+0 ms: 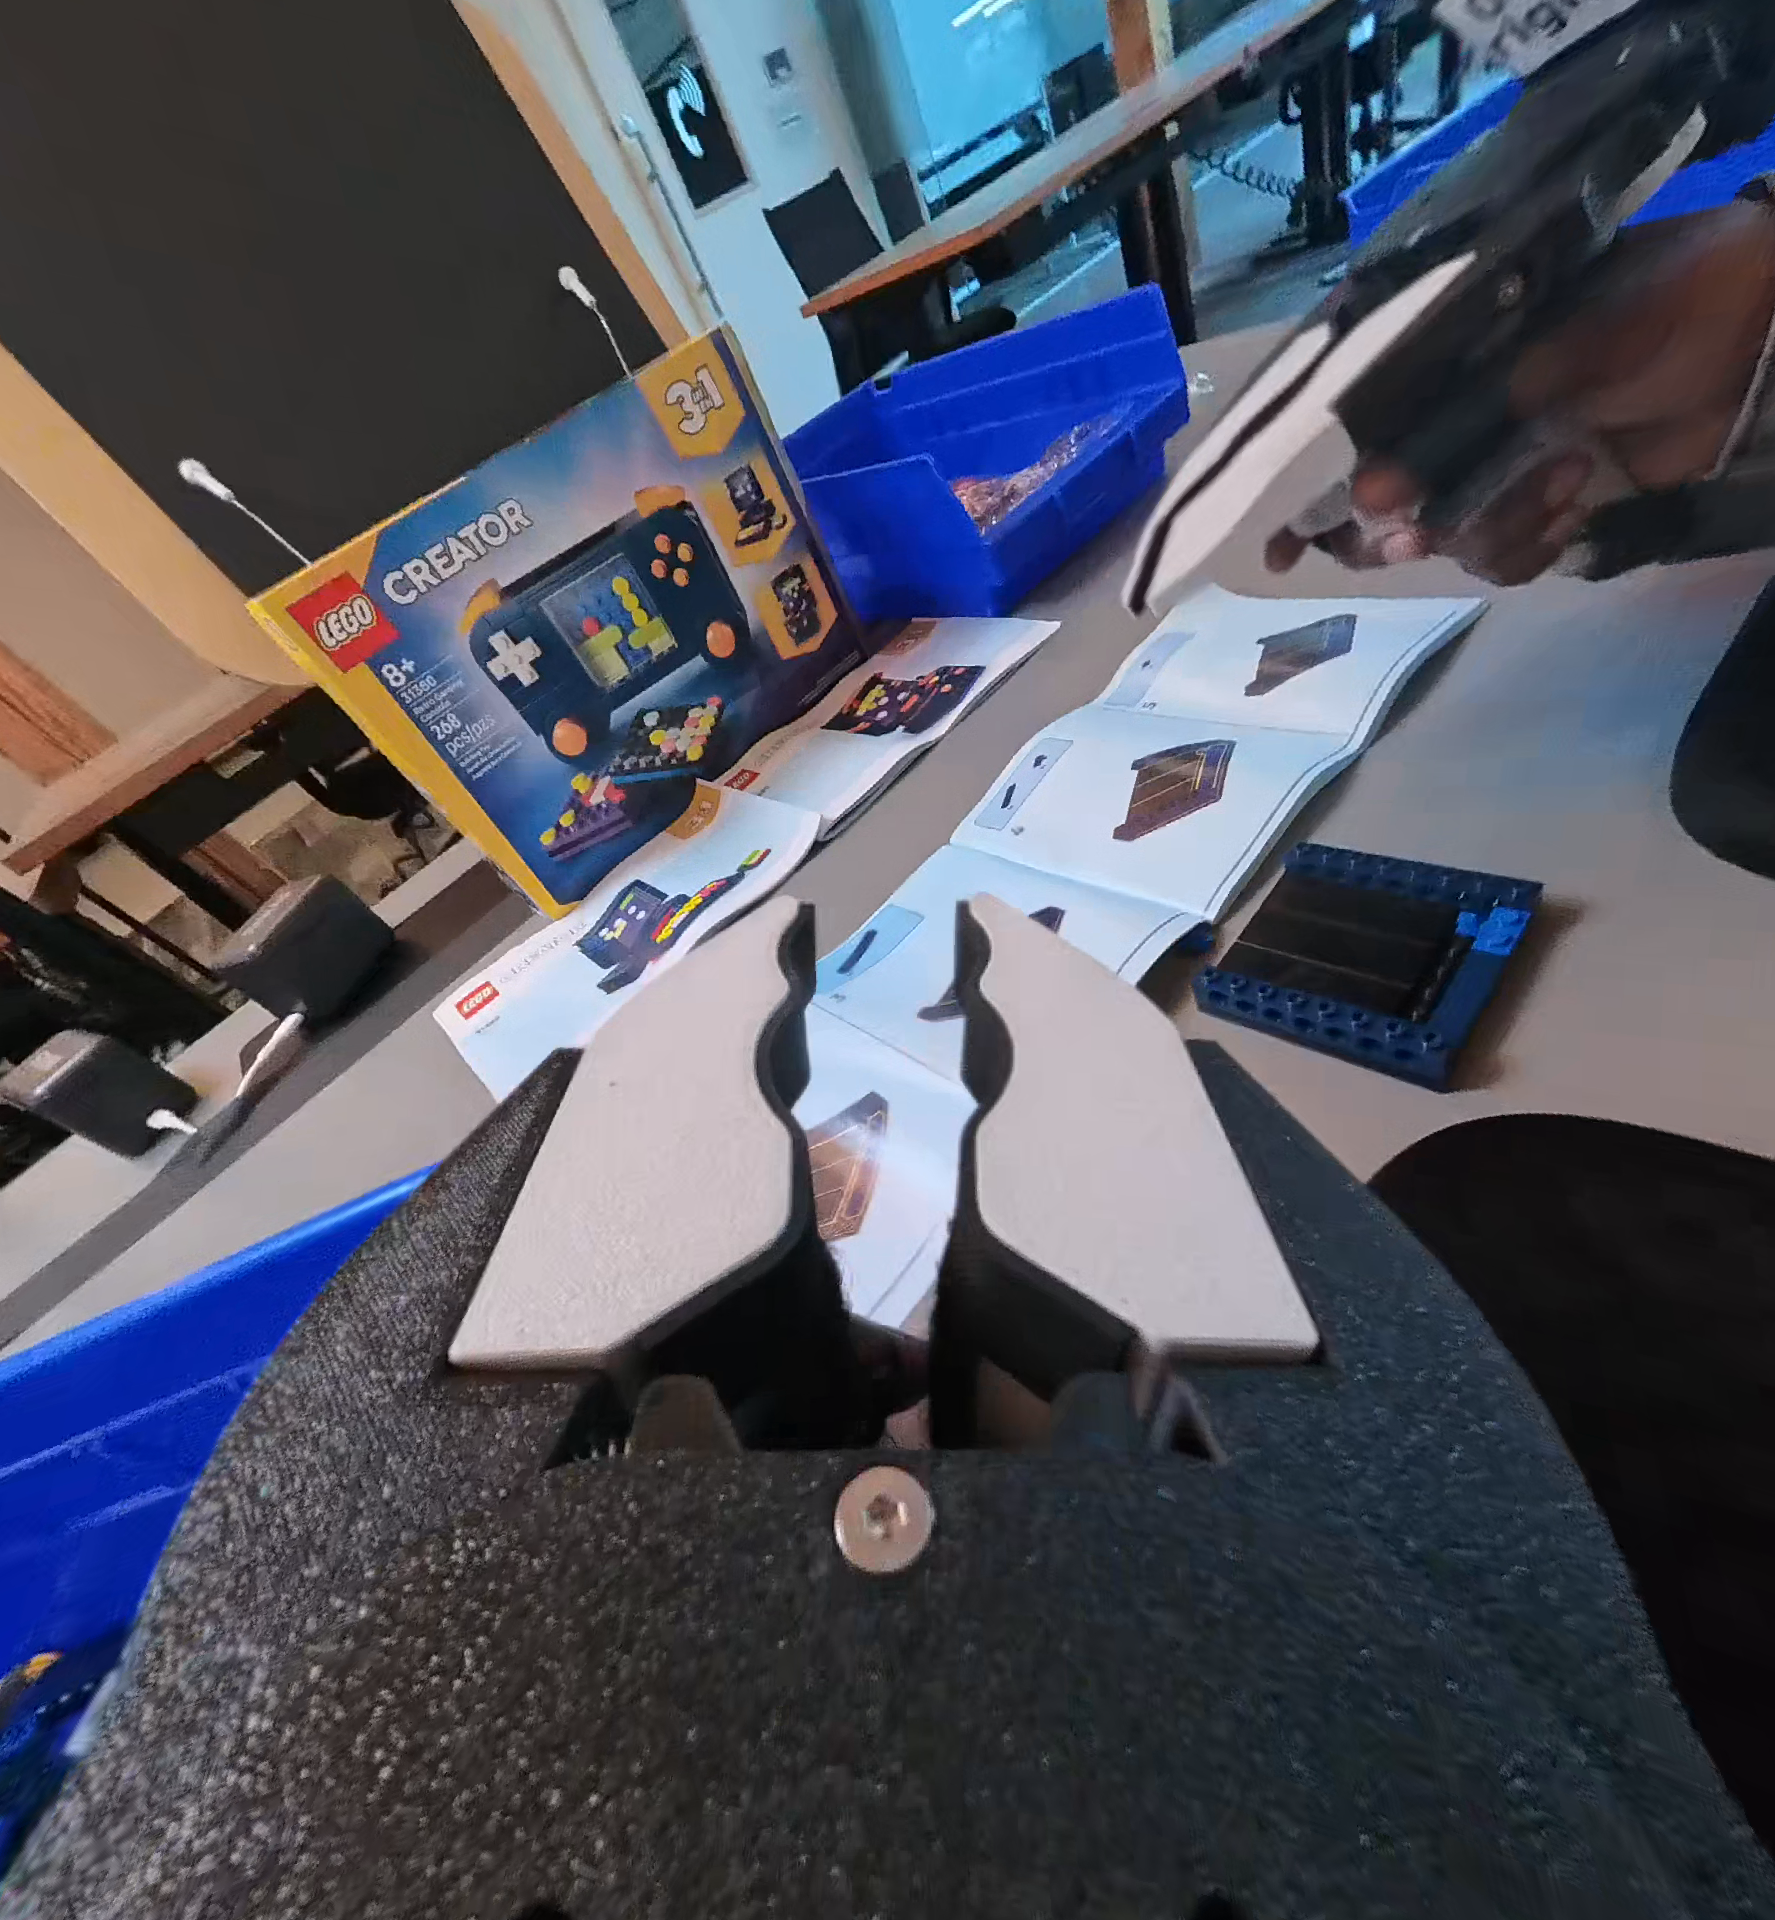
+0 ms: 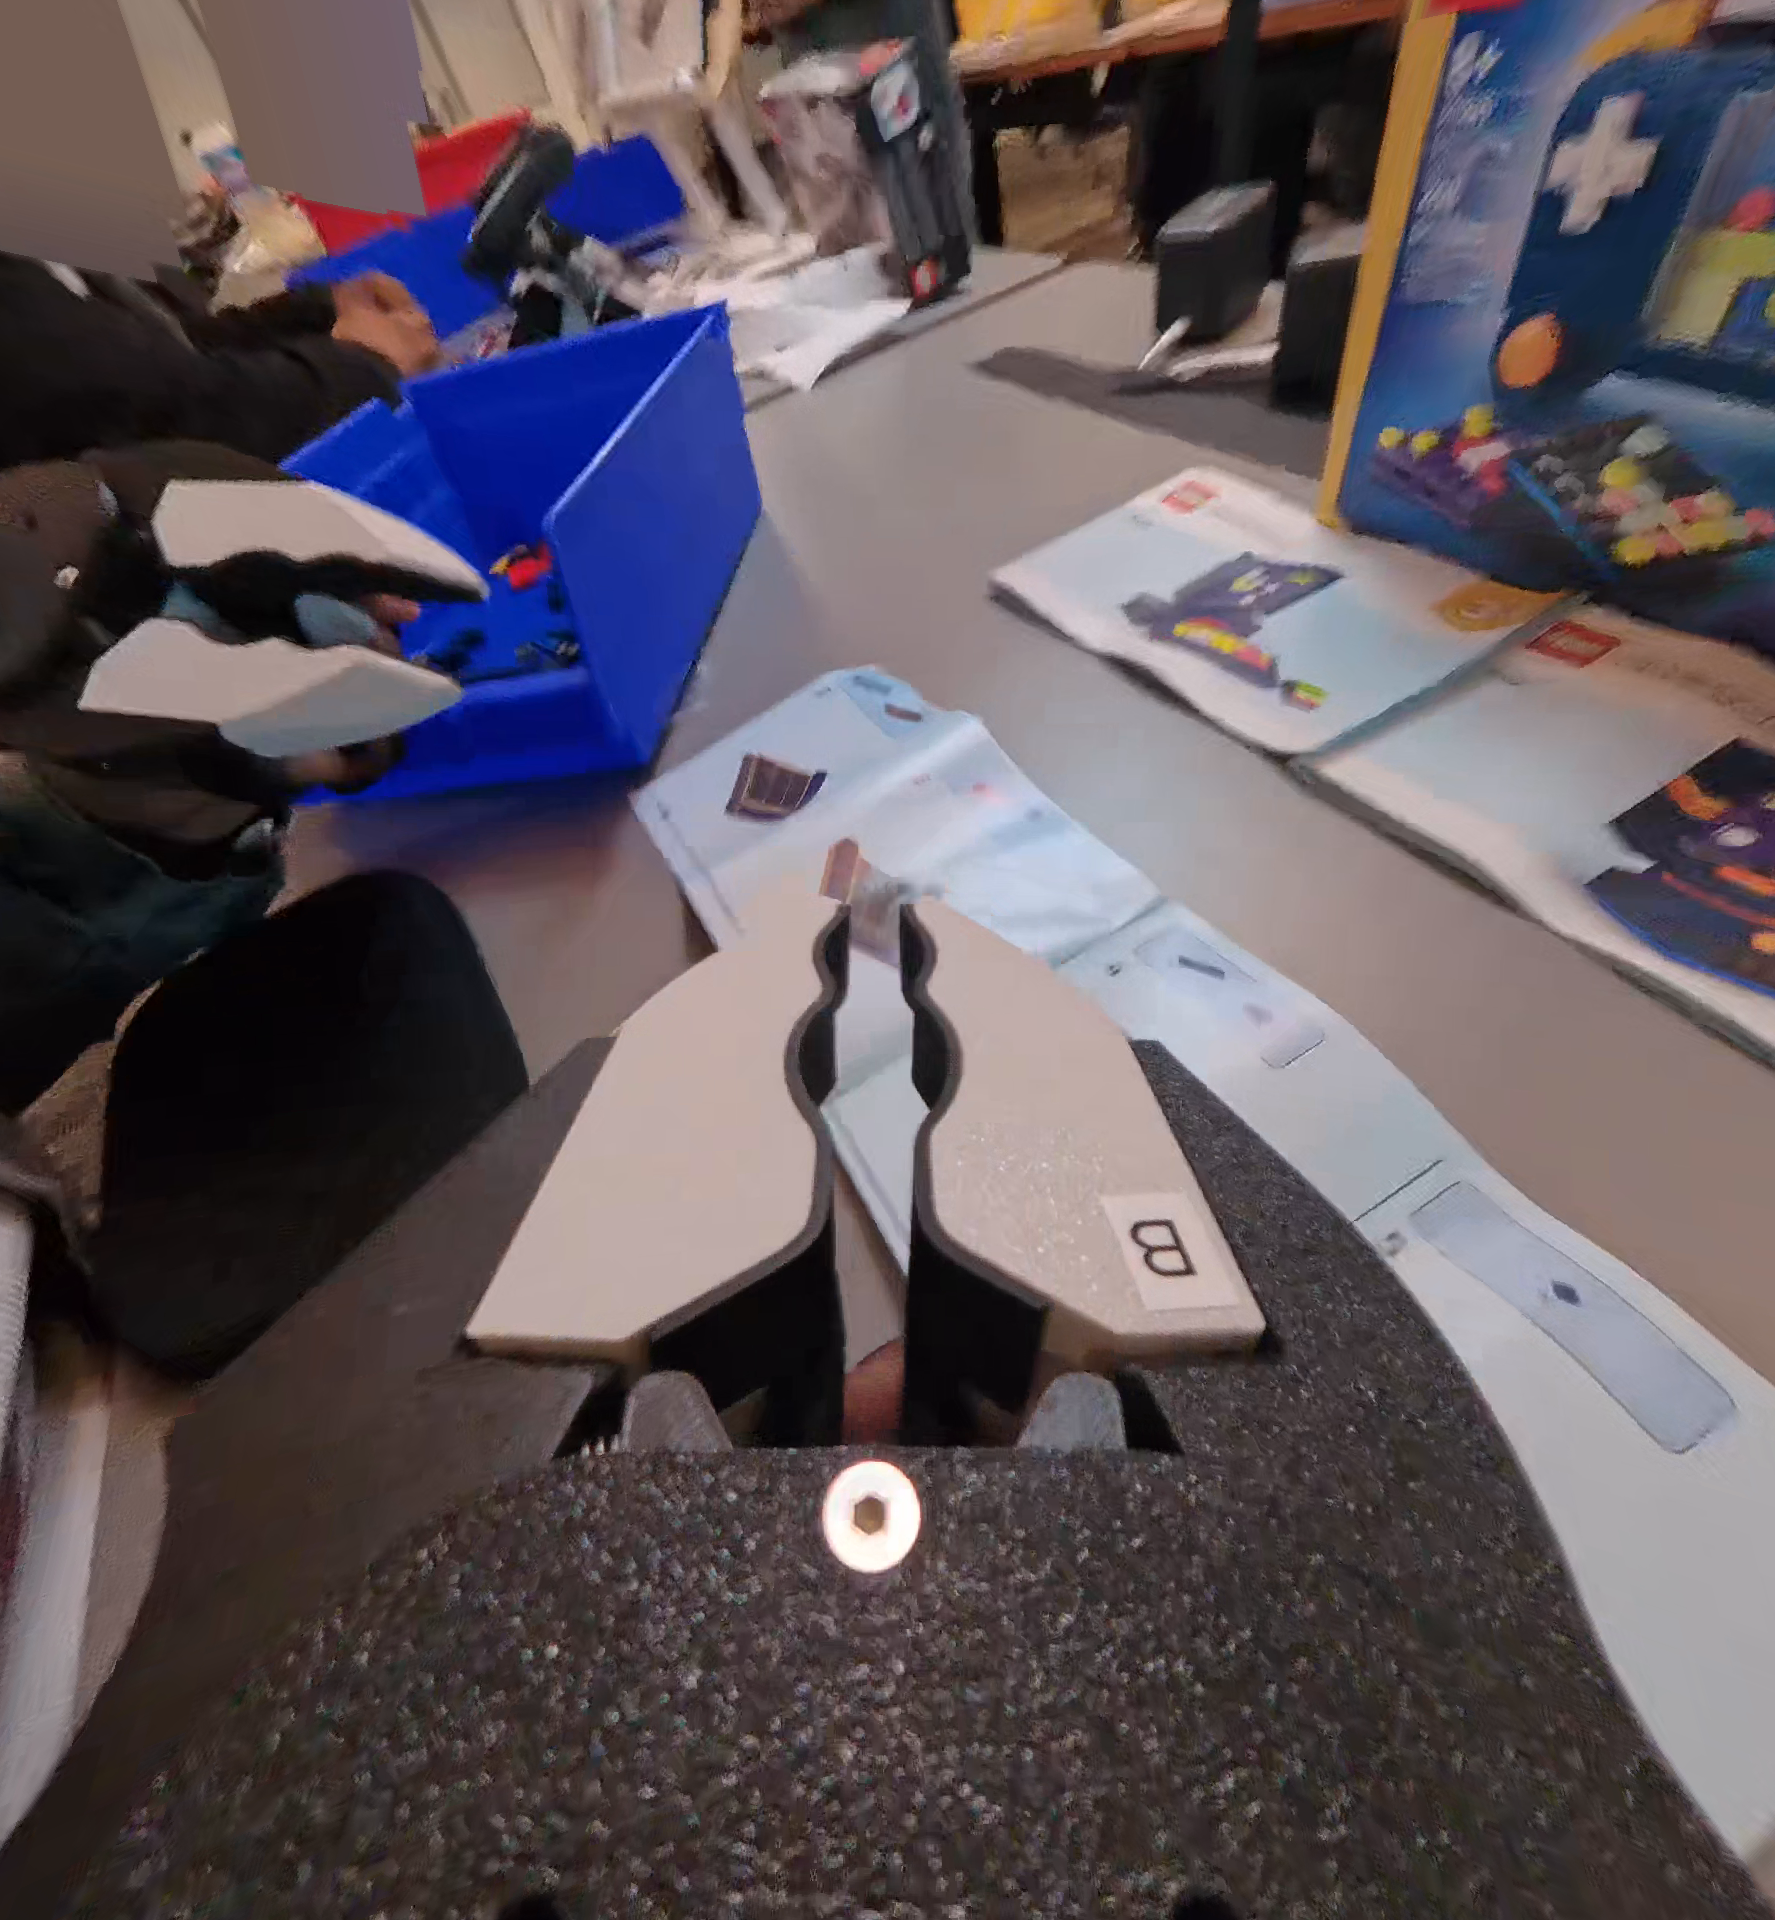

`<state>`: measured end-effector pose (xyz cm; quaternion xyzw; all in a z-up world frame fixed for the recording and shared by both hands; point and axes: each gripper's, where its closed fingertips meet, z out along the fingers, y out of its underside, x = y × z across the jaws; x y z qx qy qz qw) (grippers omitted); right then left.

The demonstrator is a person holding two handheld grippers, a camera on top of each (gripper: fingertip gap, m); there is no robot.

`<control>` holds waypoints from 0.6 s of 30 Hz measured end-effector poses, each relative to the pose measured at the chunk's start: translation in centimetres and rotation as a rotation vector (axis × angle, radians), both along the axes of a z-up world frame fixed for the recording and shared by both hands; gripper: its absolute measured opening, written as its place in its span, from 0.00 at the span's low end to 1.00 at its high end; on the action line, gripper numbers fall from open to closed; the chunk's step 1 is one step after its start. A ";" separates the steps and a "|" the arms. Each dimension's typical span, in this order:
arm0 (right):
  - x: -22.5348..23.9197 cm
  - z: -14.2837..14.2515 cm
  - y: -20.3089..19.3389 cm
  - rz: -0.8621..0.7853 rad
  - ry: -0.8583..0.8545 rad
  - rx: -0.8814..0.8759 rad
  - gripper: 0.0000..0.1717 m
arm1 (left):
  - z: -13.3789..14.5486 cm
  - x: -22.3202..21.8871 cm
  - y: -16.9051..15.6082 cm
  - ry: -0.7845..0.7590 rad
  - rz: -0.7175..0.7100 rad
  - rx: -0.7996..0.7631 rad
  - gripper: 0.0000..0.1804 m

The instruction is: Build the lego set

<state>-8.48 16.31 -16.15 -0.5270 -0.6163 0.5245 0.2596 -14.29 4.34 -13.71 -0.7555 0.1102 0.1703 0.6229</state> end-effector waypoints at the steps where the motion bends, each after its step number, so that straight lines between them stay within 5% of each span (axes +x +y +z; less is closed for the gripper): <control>1: 0.4 -0.7 -0.6 0.047 -0.045 -0.004 0.05 | -0.2 0.3 0.2 -0.009 0.004 0.007 0.15; 6: 2.2 -4.9 -3.3 0.264 -0.263 0.108 0.00 | -3.7 2.8 1.7 -0.055 -0.109 -0.170 0.08; 10: 2.2 -7.0 -3.3 0.285 -0.352 0.161 0.00 | -7.7 4.8 2.0 -0.198 -0.235 -0.420 0.07; 18: 1.8 -8.5 -2.7 0.276 -0.407 0.181 0.00 | -10.9 4.1 2.9 -0.256 -0.249 -0.622 0.04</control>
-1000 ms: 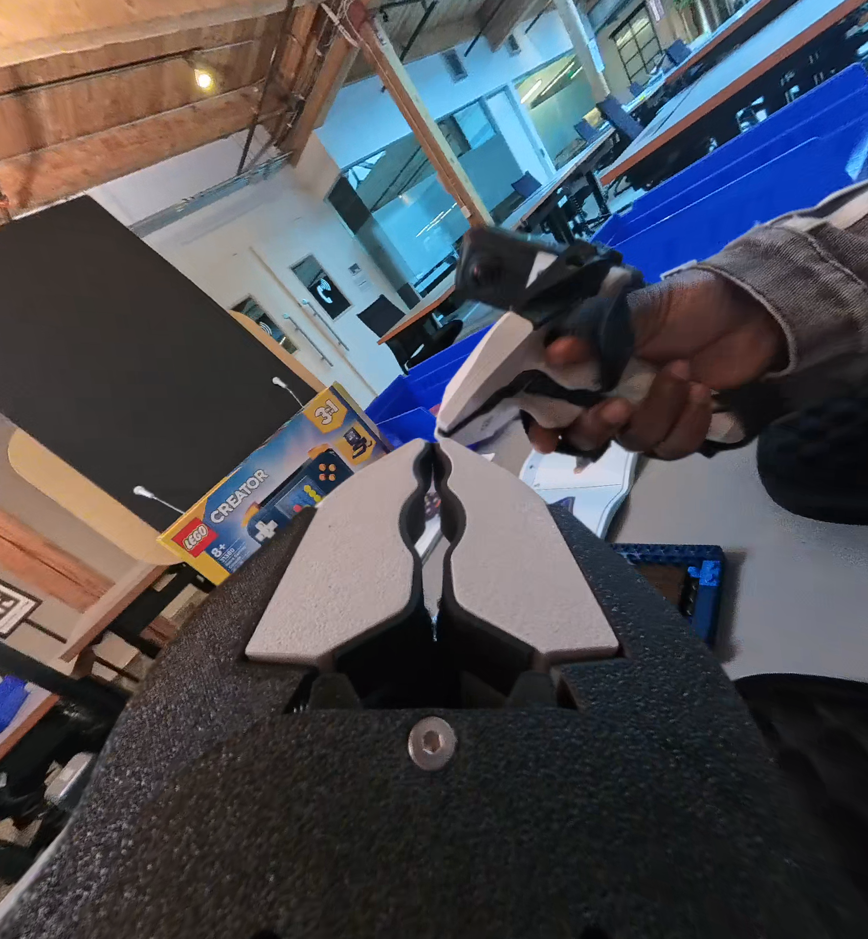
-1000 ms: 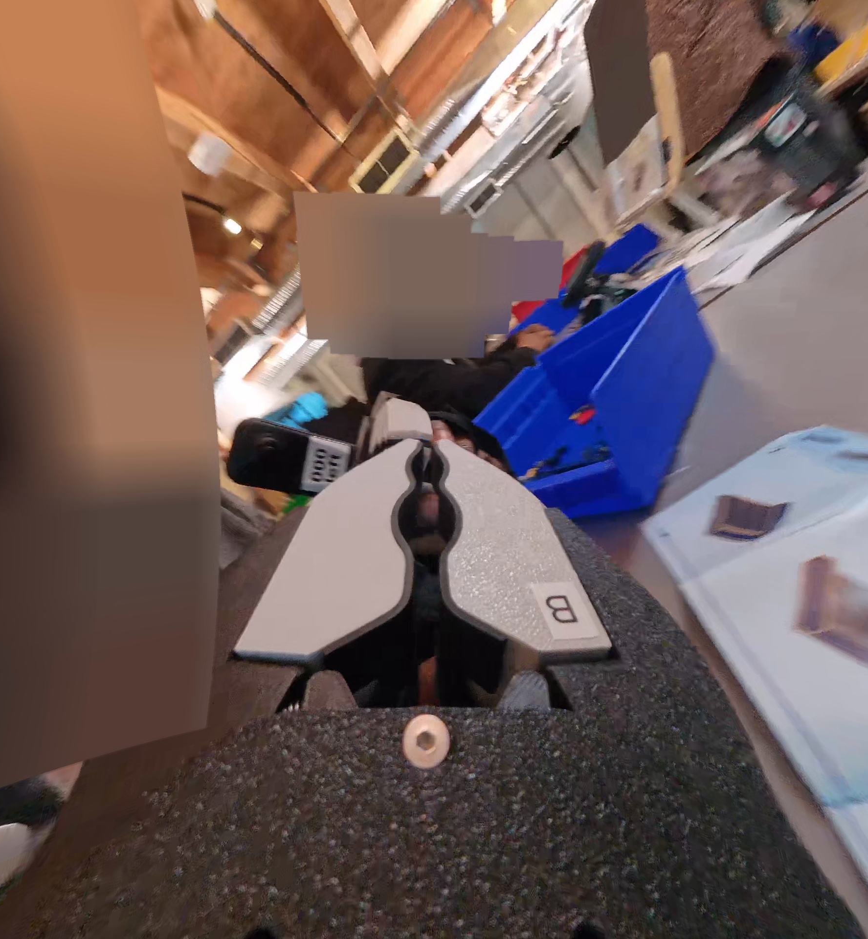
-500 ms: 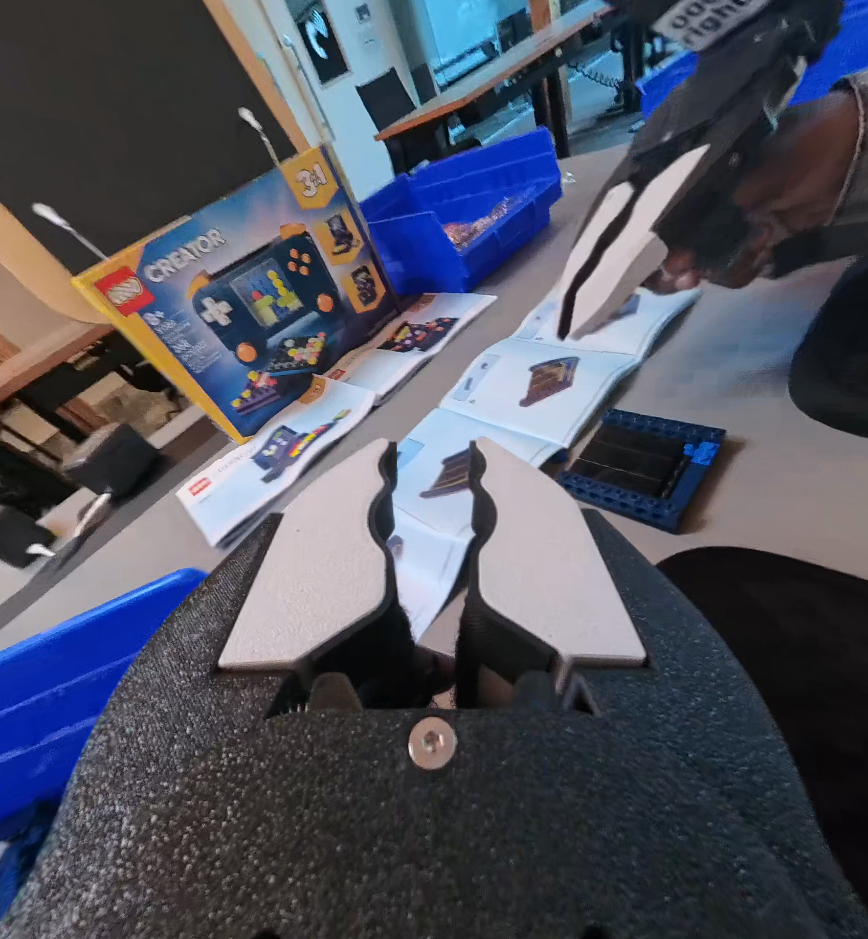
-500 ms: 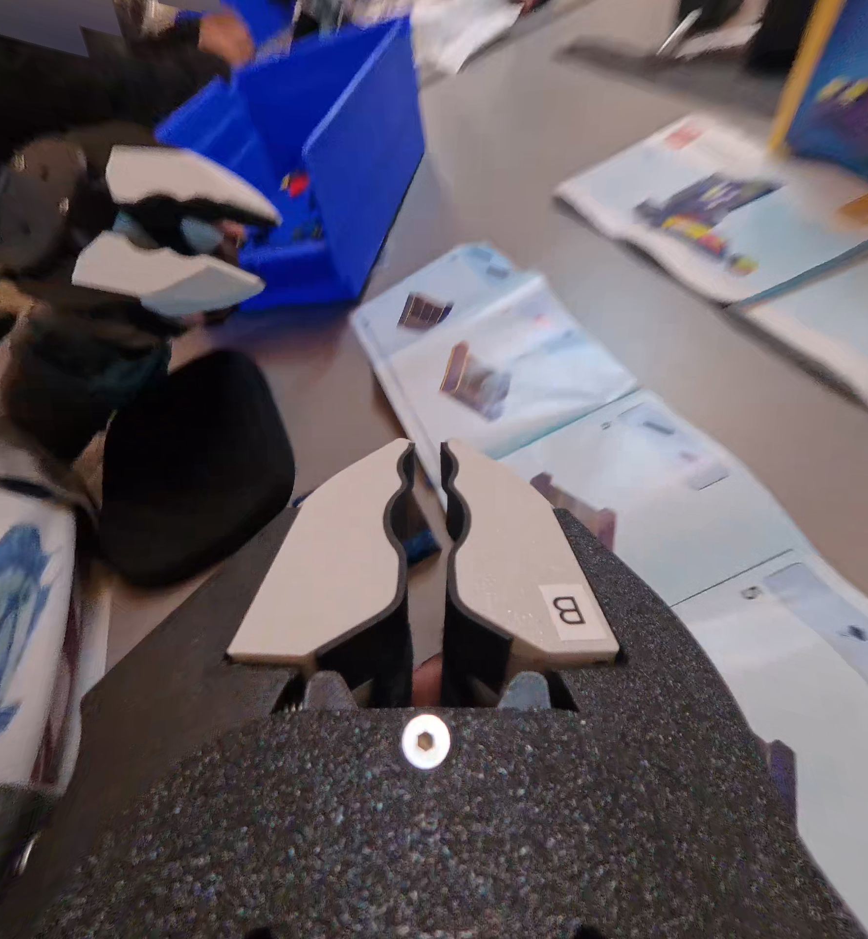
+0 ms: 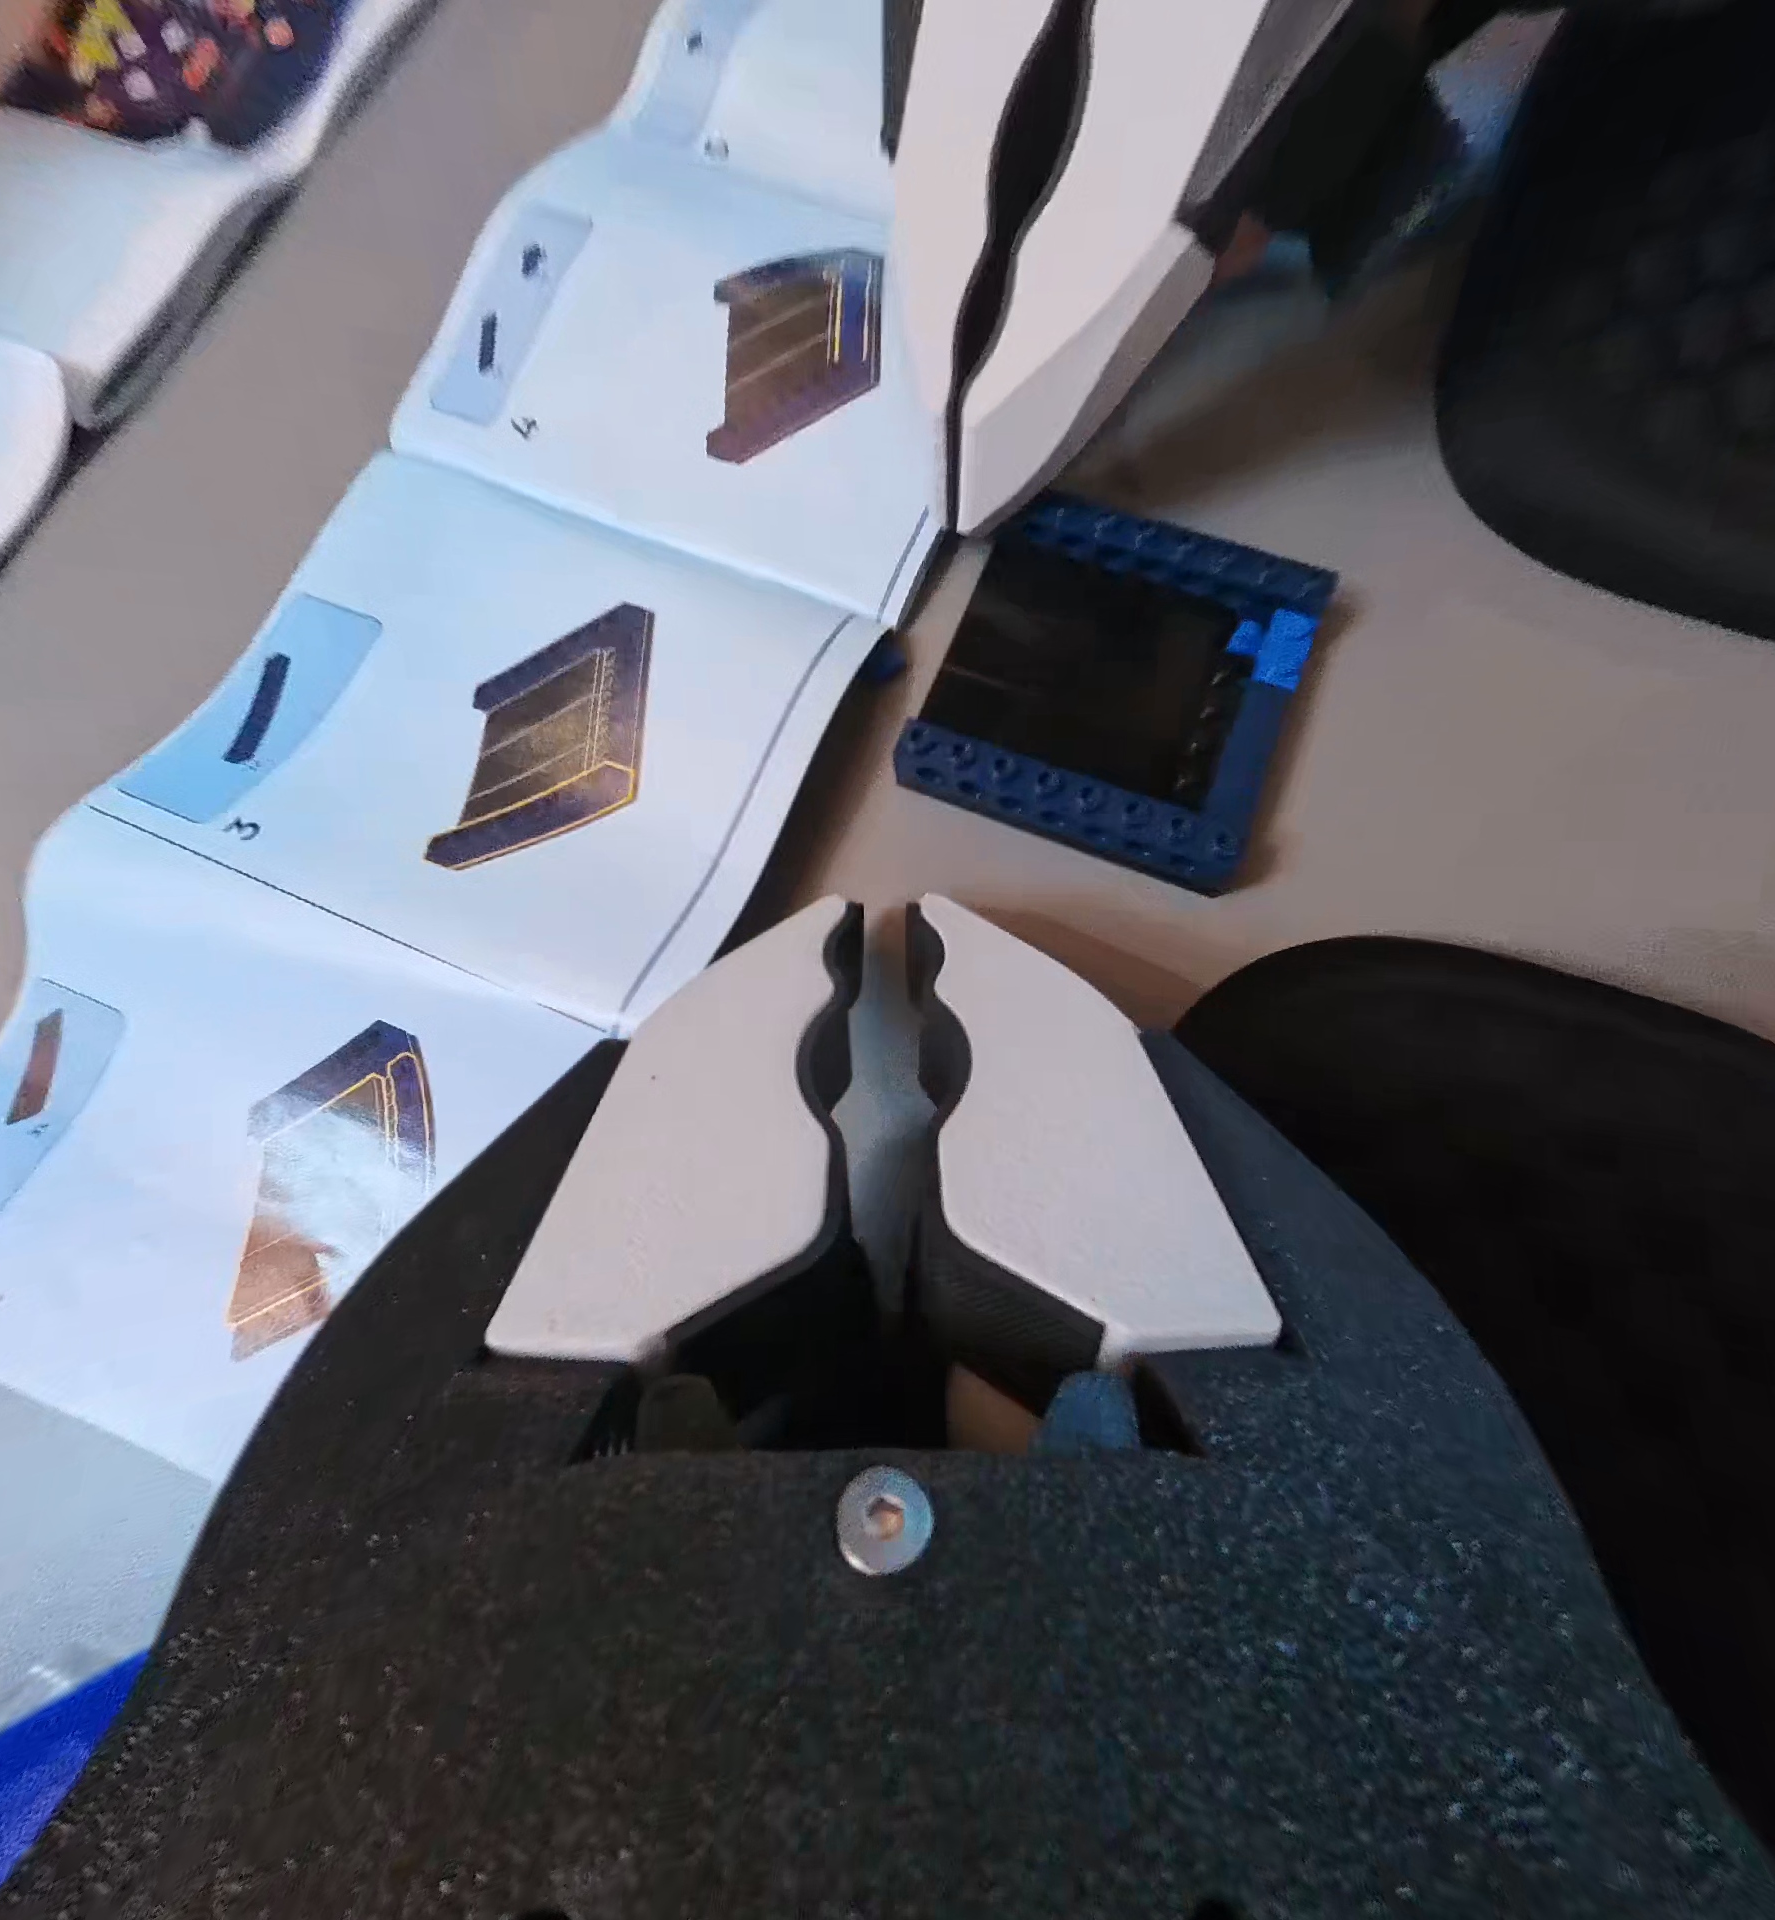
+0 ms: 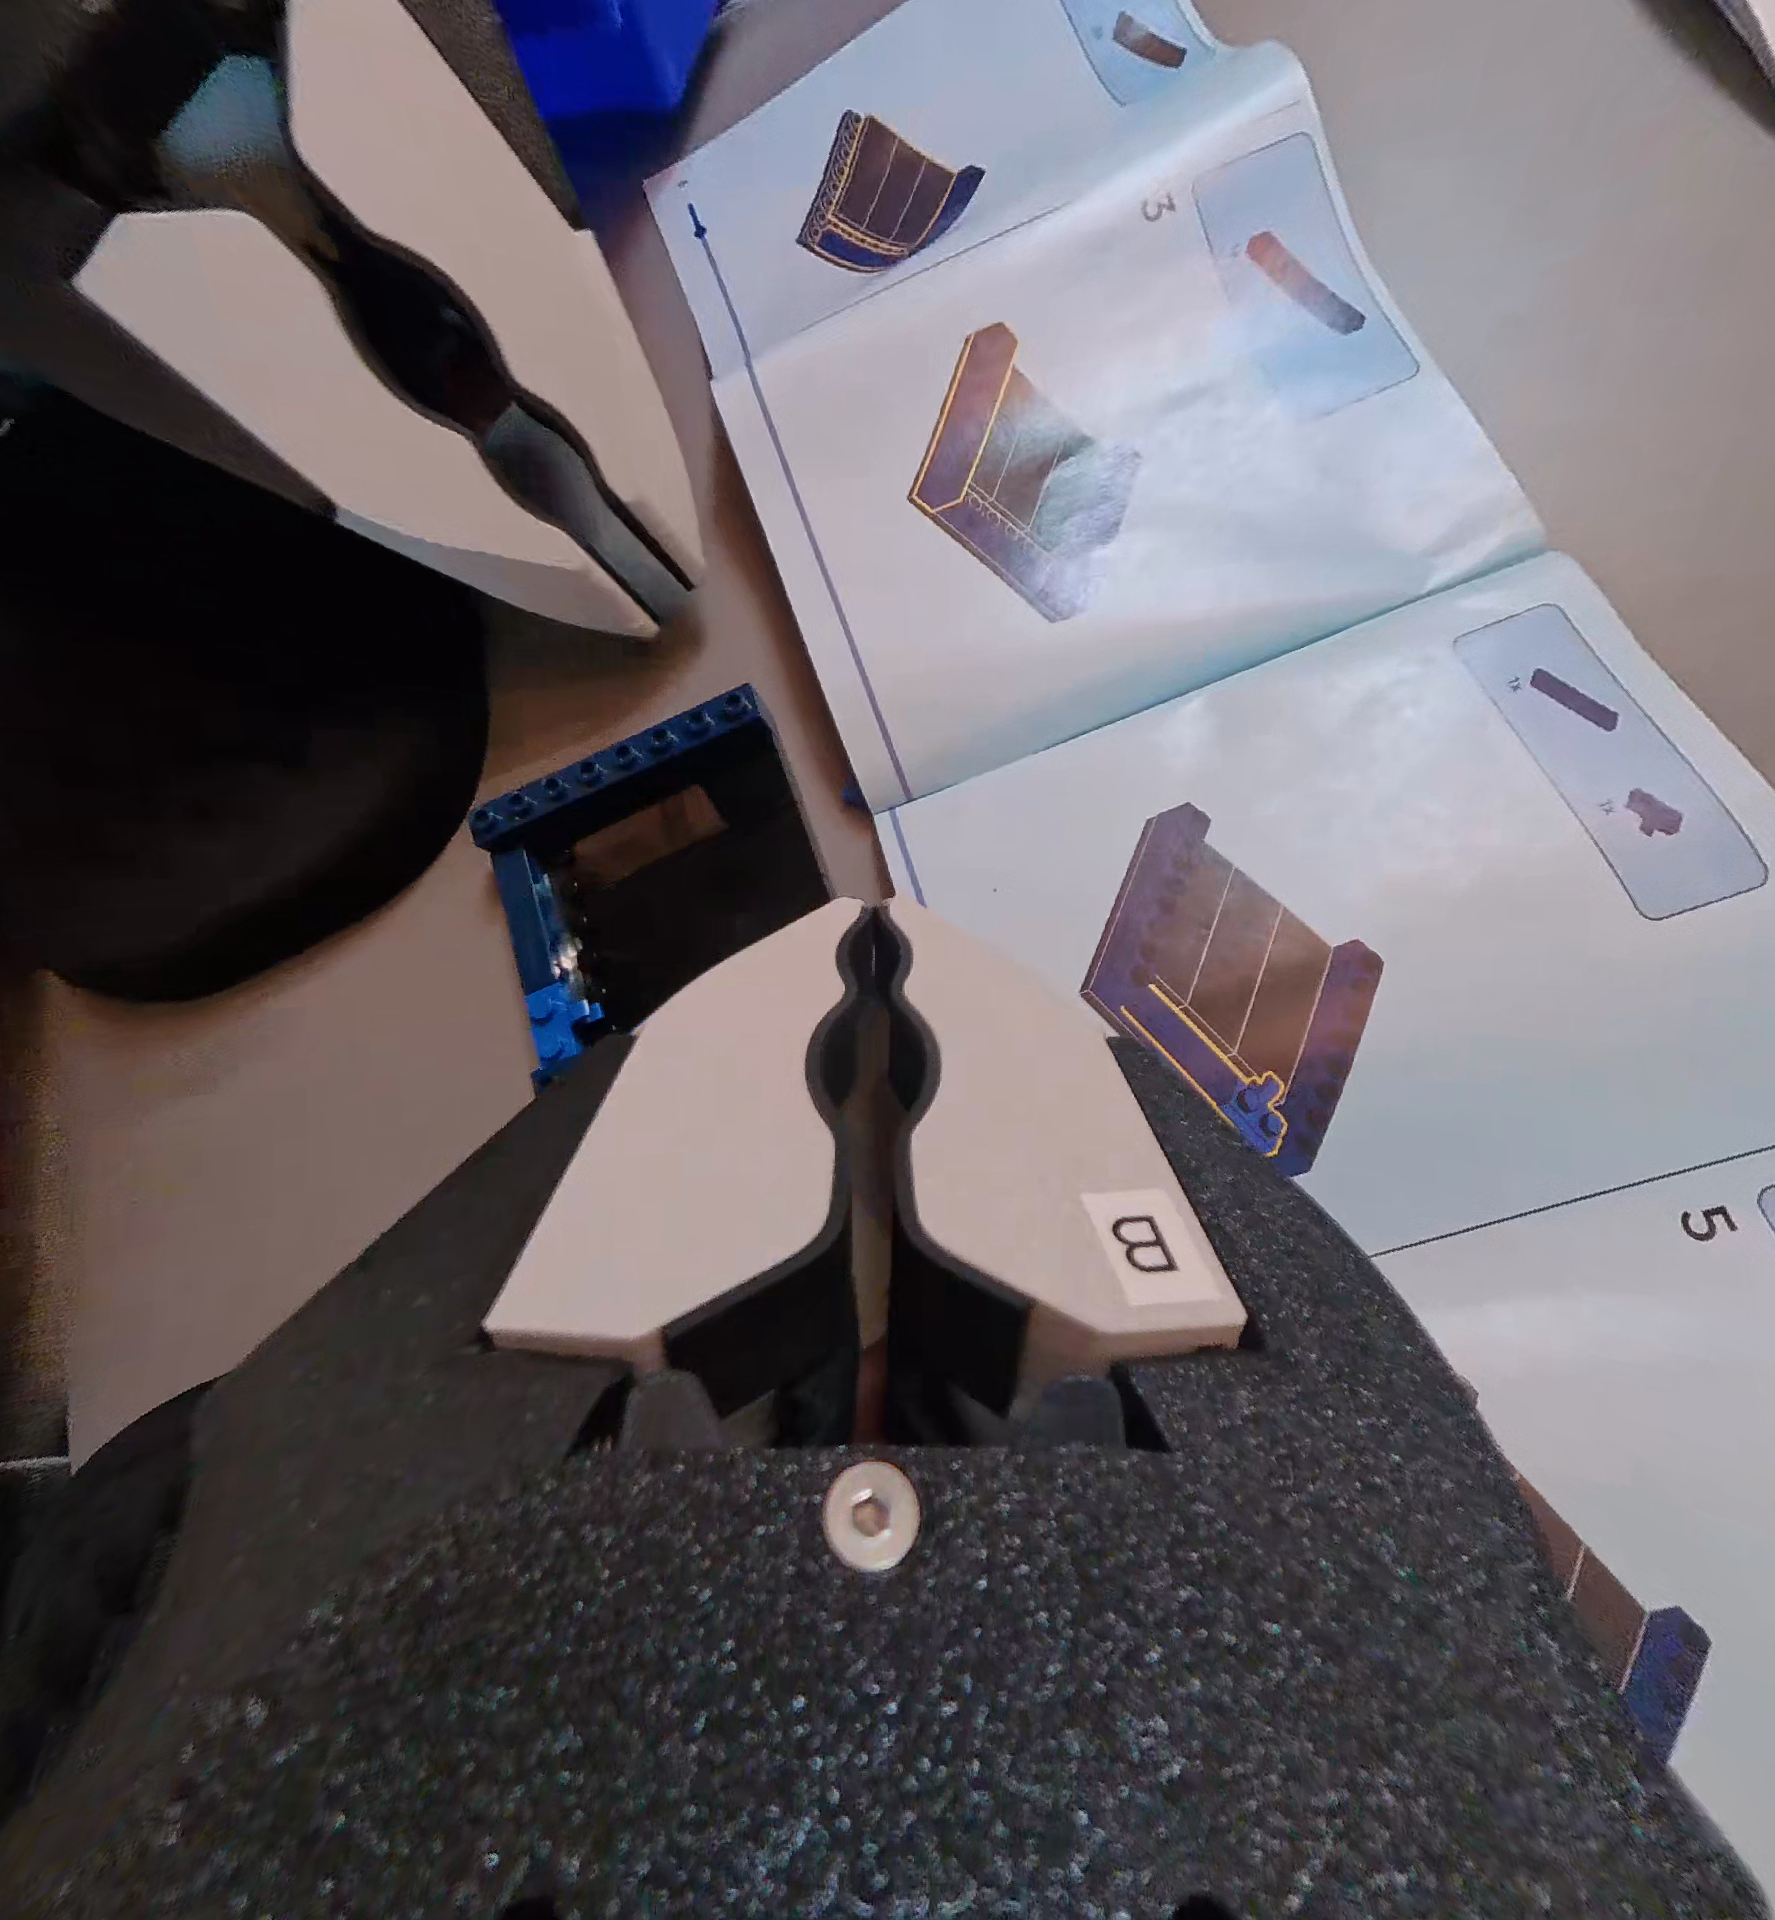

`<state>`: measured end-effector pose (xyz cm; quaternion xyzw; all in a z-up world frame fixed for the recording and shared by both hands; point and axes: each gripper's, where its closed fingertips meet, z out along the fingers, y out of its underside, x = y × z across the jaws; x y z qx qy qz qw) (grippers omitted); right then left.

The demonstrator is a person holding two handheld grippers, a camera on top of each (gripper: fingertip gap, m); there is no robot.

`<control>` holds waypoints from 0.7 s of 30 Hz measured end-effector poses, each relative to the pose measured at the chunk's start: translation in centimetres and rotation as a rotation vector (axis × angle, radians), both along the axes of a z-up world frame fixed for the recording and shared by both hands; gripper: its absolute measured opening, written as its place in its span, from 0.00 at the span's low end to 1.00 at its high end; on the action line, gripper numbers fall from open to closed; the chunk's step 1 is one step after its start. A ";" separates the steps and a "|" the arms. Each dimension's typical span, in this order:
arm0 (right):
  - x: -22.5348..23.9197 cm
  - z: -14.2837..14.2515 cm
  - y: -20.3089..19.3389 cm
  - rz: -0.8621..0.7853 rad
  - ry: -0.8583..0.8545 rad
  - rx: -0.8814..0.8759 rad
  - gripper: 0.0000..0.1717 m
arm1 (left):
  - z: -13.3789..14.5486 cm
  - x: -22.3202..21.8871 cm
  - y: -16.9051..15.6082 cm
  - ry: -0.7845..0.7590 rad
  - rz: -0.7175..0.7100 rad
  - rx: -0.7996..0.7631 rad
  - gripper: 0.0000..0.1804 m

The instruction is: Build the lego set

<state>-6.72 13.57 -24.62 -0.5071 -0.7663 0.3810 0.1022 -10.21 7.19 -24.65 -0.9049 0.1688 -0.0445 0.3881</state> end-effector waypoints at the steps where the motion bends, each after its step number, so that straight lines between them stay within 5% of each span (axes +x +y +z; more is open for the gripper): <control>1: 0.0 -0.2 0.2 0.001 -0.004 0.011 0.00 | -0.3 -0.2 0.2 -0.002 0.004 -0.015 0.04; 8: -1.4 0.0 2.3 -0.037 0.039 0.096 0.00 | -0.4 -1.4 2.3 -0.012 0.047 0.013 0.05; 21: -2.1 0.2 -1.5 0.004 -0.084 0.240 0.07 | 0.8 0.3 1.9 -0.067 -0.049 0.098 0.06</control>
